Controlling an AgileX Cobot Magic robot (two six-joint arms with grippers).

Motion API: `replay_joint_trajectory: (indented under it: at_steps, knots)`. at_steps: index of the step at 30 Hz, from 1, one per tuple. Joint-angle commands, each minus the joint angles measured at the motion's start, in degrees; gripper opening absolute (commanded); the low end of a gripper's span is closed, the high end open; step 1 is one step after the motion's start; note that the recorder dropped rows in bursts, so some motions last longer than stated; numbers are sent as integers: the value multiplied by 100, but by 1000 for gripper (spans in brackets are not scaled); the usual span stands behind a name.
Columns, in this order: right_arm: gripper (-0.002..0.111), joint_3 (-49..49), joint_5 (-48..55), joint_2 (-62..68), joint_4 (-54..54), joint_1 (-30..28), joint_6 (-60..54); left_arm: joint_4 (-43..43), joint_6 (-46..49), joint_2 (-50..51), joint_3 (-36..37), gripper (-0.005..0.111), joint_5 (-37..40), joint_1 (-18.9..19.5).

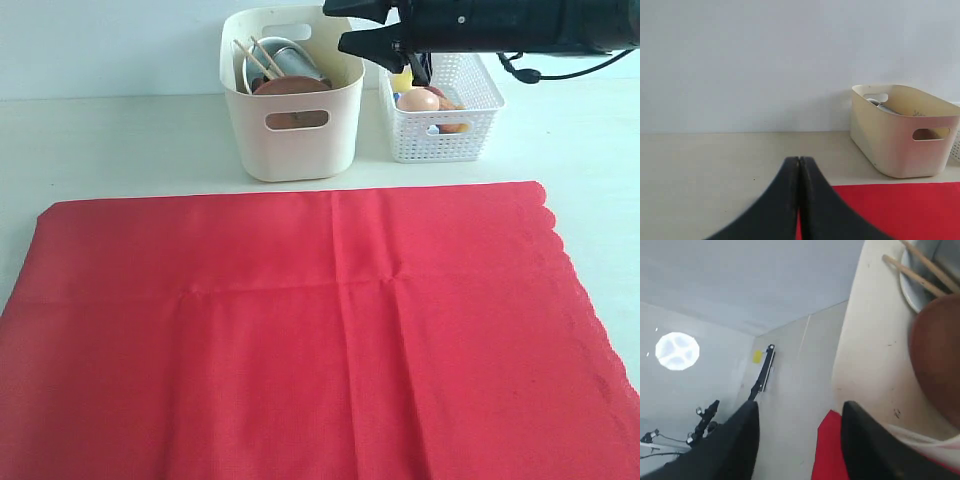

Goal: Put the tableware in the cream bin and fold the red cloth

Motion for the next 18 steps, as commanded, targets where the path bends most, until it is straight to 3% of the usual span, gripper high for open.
replay_joint_trajectory:
  at_steps: [1,7,18]
  knots:
    - [36,-15,625,-95,-416,-213,-44,-24,-2,-37,18,2,25,-28]
    - [18,-15,321,-580,-1740,-255,-33,-24,-2,-37,18,2,25,-28]
    - [17,-3,-142,-1980,-3720,-240,421,-24,-2,-37,18,2,25,-28]
